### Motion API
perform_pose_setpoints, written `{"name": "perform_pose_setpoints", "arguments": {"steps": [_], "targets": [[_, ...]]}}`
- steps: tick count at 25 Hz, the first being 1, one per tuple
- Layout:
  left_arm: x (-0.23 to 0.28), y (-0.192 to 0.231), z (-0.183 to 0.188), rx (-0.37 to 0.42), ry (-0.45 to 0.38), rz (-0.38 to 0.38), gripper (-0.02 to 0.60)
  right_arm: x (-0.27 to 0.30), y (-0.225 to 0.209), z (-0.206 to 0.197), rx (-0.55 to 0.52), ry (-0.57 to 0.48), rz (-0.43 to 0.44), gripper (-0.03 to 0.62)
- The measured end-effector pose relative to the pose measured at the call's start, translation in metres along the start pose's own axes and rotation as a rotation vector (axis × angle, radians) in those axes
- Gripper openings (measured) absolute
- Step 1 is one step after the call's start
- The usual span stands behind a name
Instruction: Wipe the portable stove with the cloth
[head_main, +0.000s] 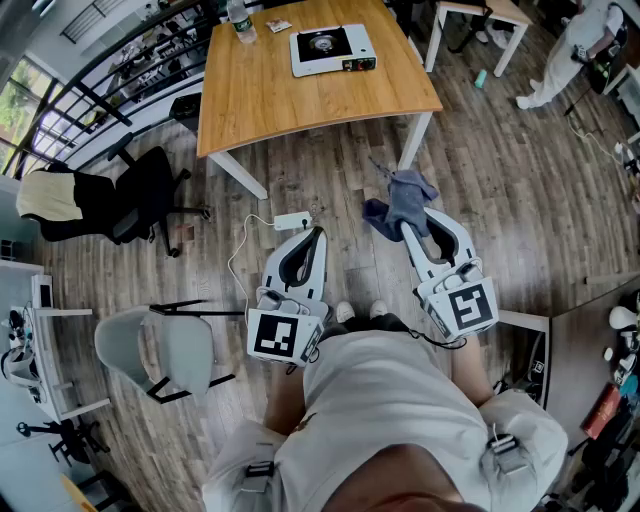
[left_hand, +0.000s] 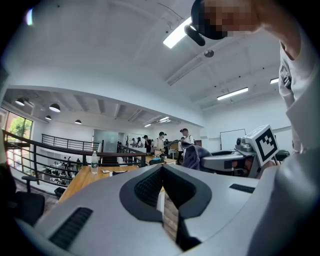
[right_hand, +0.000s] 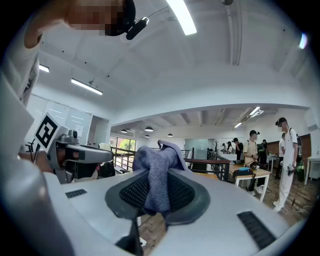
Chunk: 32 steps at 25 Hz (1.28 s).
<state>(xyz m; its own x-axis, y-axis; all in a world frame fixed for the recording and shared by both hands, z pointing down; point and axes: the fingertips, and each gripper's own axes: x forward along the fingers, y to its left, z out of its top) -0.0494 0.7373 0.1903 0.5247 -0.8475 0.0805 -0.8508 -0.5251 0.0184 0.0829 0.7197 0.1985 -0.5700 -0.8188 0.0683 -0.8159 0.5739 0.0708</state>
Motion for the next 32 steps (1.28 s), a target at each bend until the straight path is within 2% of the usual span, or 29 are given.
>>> {"name": "perform_pose_setpoints", "arguments": {"steps": [8, 16, 23, 32], "targets": [[0.008, -0.009, -0.008, -0.010, 0.018, 0.014, 0.014, -0.005, -0.011, -0.012, 0.028, 0.015, -0.019, 0.101], [0.014, -0.020, -0.020, -0.008, 0.057, 0.072, 0.015, -0.012, -0.026, -0.029, 0.065, 0.019, 0.022, 0.101], [0.036, -0.024, -0.018, 0.005, 0.062, 0.070, 0.015, -0.012, -0.039, -0.035, 0.039, 0.035, 0.039, 0.103], [0.082, 0.009, -0.017, -0.003, 0.046, 0.047, 0.014, 0.034, -0.063, -0.033, 0.022, 0.040, 0.018, 0.103]]}}
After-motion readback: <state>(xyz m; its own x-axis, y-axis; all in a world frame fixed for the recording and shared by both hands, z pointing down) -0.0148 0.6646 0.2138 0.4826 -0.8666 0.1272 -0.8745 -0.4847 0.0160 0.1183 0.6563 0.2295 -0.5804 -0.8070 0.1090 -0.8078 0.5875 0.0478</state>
